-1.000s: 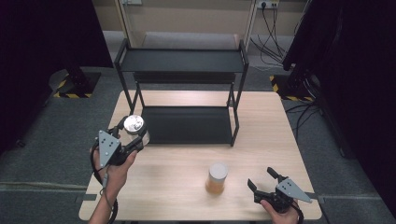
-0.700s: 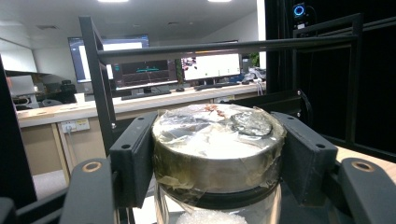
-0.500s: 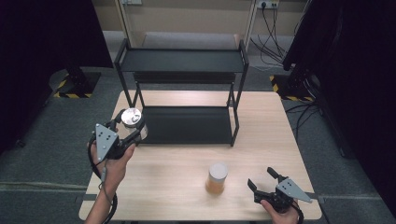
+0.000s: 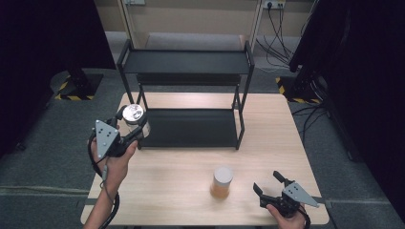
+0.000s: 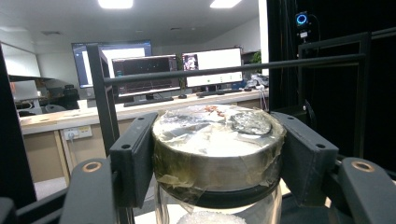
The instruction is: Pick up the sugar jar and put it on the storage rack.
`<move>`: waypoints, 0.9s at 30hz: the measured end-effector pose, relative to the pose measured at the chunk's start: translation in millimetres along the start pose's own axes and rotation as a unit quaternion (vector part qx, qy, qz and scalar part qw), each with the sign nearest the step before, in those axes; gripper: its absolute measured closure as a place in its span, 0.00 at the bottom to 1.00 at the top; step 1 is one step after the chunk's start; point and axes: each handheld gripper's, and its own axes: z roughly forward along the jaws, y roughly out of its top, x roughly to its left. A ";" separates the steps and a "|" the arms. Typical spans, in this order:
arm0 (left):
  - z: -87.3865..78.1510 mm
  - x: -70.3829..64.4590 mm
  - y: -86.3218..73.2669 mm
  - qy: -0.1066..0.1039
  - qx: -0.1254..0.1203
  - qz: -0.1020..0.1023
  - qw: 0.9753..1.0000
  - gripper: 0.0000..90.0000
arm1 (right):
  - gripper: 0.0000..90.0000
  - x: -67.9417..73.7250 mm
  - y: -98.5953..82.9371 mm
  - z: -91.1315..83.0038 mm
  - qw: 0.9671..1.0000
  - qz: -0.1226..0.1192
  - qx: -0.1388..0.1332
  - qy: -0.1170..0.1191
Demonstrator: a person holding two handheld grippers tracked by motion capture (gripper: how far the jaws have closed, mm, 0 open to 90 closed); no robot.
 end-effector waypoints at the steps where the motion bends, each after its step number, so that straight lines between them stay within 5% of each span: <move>1: 1.0 0.6 1.6 0.001 -0.001 0.001 1.000 0.39 | 0.08 0.0 -0.1 0.0 1.000 0.000 0.000 0.000; 27: 23.4 8.1 30.2 0.014 -0.016 0.003 1.000 0.39 | 0.08 -0.6 -0.3 -0.2 1.000 0.001 -0.001 0.002</move>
